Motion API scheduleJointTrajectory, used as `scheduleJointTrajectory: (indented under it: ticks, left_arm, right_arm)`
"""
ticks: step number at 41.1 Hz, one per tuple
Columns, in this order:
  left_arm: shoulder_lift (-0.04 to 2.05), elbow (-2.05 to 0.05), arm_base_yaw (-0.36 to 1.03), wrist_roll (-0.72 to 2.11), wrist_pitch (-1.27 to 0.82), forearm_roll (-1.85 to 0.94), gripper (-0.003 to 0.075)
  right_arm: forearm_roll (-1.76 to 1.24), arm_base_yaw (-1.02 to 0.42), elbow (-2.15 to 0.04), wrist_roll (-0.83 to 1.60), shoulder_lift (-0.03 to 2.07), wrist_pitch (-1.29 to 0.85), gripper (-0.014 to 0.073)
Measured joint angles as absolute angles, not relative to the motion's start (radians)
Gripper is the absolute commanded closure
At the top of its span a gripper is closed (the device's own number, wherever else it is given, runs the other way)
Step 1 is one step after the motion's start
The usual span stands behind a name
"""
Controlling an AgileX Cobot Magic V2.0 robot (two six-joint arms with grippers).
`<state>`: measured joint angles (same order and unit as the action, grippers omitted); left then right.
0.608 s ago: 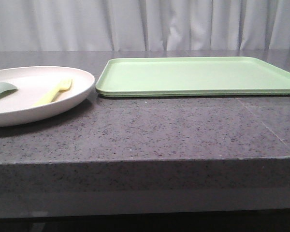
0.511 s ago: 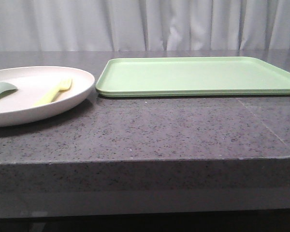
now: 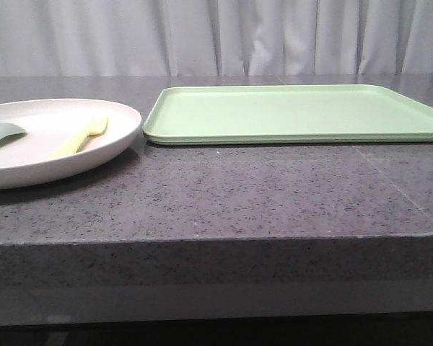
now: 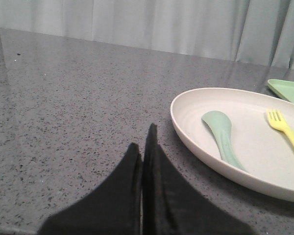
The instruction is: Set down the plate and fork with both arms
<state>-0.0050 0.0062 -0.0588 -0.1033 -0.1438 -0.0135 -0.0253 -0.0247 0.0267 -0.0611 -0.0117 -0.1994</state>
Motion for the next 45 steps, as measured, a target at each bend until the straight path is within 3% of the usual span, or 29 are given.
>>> scheduleJointTrajectory:
  ticks: [13,34,45]
  left_arm:
    - [-0.005,0.006,-0.059,-0.103,-0.135,-0.013,0.0738]
    - [-0.005,0.006,-0.059,-0.103,0.05,-0.013,0.0738]
    - [-0.005,-0.028,-0.059,-0.103,0.145,-0.011,0.0738]
  right_arm:
    - [-0.025,-0.025,0.027,-0.061,-0.012,-0.185,0.0661]
    - [-0.025,-0.025,0.024,-0.061,-0.012,-0.061,0.0661]
    - [-0.025,-0.025,-0.143,-0.061,-0.012,-0.129,0.066]
